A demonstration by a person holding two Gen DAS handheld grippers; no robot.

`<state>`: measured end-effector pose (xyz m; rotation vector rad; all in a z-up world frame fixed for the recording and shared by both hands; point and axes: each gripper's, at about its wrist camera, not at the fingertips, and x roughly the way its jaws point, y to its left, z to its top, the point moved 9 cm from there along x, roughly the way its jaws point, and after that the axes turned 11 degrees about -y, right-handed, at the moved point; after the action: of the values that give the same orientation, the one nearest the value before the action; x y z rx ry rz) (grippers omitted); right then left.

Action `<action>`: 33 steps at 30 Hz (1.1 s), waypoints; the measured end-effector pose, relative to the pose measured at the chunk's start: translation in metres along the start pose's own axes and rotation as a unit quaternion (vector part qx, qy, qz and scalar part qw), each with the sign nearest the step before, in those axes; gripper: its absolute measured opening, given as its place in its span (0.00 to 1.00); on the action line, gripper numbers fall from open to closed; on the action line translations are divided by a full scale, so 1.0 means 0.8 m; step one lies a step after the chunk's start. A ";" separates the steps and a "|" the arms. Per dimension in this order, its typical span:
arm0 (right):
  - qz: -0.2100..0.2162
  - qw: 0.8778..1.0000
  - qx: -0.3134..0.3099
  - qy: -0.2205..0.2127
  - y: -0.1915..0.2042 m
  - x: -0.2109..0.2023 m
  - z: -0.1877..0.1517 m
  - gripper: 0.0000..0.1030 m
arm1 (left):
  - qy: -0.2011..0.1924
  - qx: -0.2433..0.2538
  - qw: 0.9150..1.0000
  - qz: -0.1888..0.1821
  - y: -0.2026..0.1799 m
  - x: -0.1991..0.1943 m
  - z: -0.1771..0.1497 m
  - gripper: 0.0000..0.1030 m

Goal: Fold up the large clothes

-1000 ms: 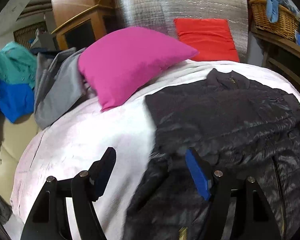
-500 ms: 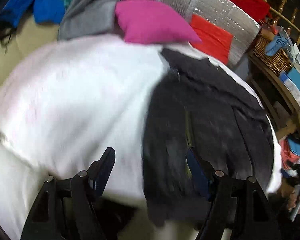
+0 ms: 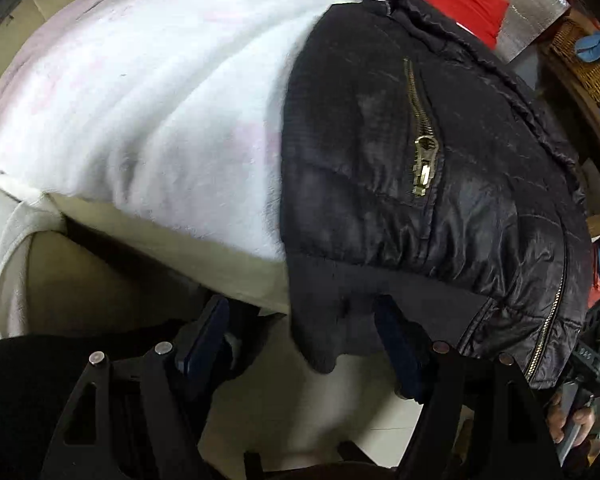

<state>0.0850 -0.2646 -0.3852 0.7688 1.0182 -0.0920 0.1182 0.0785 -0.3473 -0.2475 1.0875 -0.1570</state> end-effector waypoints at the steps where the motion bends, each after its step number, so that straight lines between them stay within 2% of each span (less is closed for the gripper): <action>1: 0.002 1.000 -0.005 0.001 0.004 0.001 -0.003 0.71 | 0.002 0.002 1.000 -0.003 -0.002 0.003 0.000 0.74; 2: 0.008 1.000 -0.015 0.004 0.010 -0.001 -0.007 0.49 | 0.007 0.004 1.000 -0.006 -0.004 0.009 0.000 0.73; 3: 0.008 1.000 -0.030 0.003 0.017 -0.006 -0.010 0.37 | 0.008 0.004 1.000 -0.010 -0.005 0.012 0.000 0.73; 4: -0.001 0.999 -0.048 -0.011 0.023 -0.014 -0.009 0.25 | 0.004 0.005 1.000 -0.015 -0.006 0.011 -0.001 0.63; 5: -0.008 0.998 -0.065 -0.021 0.029 -0.020 -0.009 0.17 | 0.002 0.007 1.000 -0.024 -0.007 0.011 0.000 0.42; 6: -0.012 0.995 -0.090 -0.036 0.041 -0.032 -0.009 0.17 | 0.002 0.009 0.999 -0.034 -0.012 0.012 0.001 0.32; 8: 0.005 0.993 -0.105 -0.051 0.056 -0.048 -0.010 0.17 | -0.010 0.015 0.999 -0.037 -0.015 0.008 0.004 0.24; 9: 0.028 0.991 -0.113 -0.059 0.067 -0.058 -0.010 0.17 | -0.012 0.014 0.999 -0.041 -0.015 0.008 0.007 0.24; 10: 0.034 0.990 -0.122 -0.061 0.070 -0.064 -0.013 0.17 | -0.012 0.013 0.999 -0.043 -0.017 0.009 0.006 0.24; 12: 0.018 0.992 -0.121 -0.043 0.059 -0.057 -0.012 0.17 | -0.005 0.005 0.999 -0.045 -0.017 0.012 0.002 0.24; 13: 0.011 0.994 -0.106 -0.032 0.051 -0.049 -0.011 0.18 | -0.002 0.002 0.999 -0.042 -0.013 0.012 0.002 0.32; 14: 0.009 0.995 -0.092 -0.024 0.044 -0.042 -0.008 0.23 | 0.005 -0.001 0.999 -0.040 -0.012 0.016 -0.001 0.49; 15: 0.009 0.997 -0.074 -0.018 0.036 -0.032 -0.007 0.30 | 0.015 -0.001 0.999 -0.040 -0.014 0.021 -0.004 0.55; 16: 0.010 0.998 -0.060 -0.022 0.030 -0.024 -0.003 0.30 | 0.018 0.001 0.999 -0.041 -0.011 0.025 -0.003 0.57; 17: 0.009 0.998 -0.054 -0.025 0.030 -0.018 -0.002 0.30 | 0.021 0.005 0.999 -0.044 -0.014 0.029 -0.005 0.56; 18: 0.012 0.999 -0.046 -0.021 0.029 -0.015 -0.001 0.30 | 0.022 0.007 0.999 -0.049 -0.016 0.030 -0.006 0.54; 19: 0.011 0.999 -0.047 -0.023 0.032 -0.017 0.001 0.28 | 0.018 0.009 0.998 -0.053 -0.019 0.027 -0.005 0.38; 20: 0.012 0.997 -0.065 -0.034 0.039 -0.026 0.002 0.17 | 0.011 0.010 0.998 -0.055 -0.020 0.023 -0.003 0.20; 21: 0.011 0.996 -0.081 -0.043 0.042 -0.037 0.003 0.17 | 0.005 0.009 0.998 -0.058 -0.021 0.019 0.001 0.15; 23: 0.020 0.992 -0.105 -0.068 0.063 -0.065 0.009 0.16 | -0.002 0.000 0.997 -0.073 -0.020 0.005 0.008 0.09; 25: 0.030 0.987 -0.123 -0.098 0.081 -0.097 0.020 0.16 | -0.026 0.006 0.995 -0.099 -0.030 -0.024 0.025 0.08; 26: 0.032 0.982 -0.136 -0.128 0.094 -0.122 0.035 0.16 | -0.039 0.008 0.993 -0.113 -0.034 -0.035 0.036 0.08; 29: 0.052 0.968 -0.138 -0.203 0.119 -0.180 0.092 0.16 | -0.096 -0.001 0.982 -0.164 -0.051 -0.088 0.096 0.08; 33: 0.068 0.940 -0.138 -0.304 0.152 -0.241 0.184 0.16 | -0.148 -0.007 0.970 -0.194 -0.070 -0.126 0.191 0.08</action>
<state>0.1374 -0.3181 -0.1243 0.5002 0.3751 -0.0601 0.2080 0.0678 -0.1785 -0.4802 0.7332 -0.4492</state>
